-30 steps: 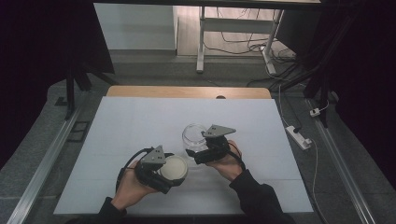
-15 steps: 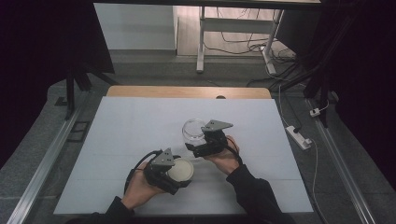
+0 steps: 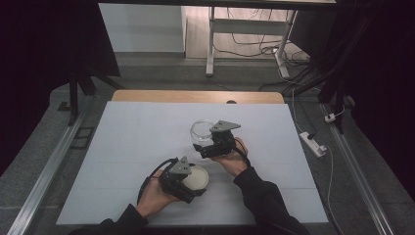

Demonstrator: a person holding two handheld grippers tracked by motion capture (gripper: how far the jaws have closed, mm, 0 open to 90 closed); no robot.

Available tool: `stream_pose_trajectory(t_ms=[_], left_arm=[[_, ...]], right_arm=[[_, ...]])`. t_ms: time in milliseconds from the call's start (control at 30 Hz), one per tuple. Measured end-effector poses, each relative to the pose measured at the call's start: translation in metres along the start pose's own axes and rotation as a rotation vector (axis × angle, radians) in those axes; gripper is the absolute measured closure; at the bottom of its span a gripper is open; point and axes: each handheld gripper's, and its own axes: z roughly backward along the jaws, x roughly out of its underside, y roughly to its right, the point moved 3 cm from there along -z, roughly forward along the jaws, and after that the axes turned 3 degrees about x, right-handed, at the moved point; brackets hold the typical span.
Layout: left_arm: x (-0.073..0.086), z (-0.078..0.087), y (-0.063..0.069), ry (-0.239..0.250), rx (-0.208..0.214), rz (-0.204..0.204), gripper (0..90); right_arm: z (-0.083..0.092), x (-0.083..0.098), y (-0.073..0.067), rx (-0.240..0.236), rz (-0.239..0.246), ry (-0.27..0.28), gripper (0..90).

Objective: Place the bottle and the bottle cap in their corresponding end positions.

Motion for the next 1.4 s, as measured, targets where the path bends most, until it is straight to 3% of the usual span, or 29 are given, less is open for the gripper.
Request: stream_pose_trajectory(t_ms=[733, 933, 1400], left_arm=[[0.004, -0.030, -0.016, -0.039, -0.046, 0.004, 7.5], [0.003, -0.035, -0.019, -0.072, -0.052, -0.011, 7.5], [0.008, -0.044, -0.025, -0.130, -0.072, 0.005, 7.4]], right_arm=[[-0.032, -0.008, 0.011, 0.032, -0.006, 0.003, 6.6], [-0.040, -0.006, 0.013, 0.042, 0.004, -0.008, 6.6], [-0.053, -0.002, 0.014, 0.053, 0.018, -0.023, 6.5]])
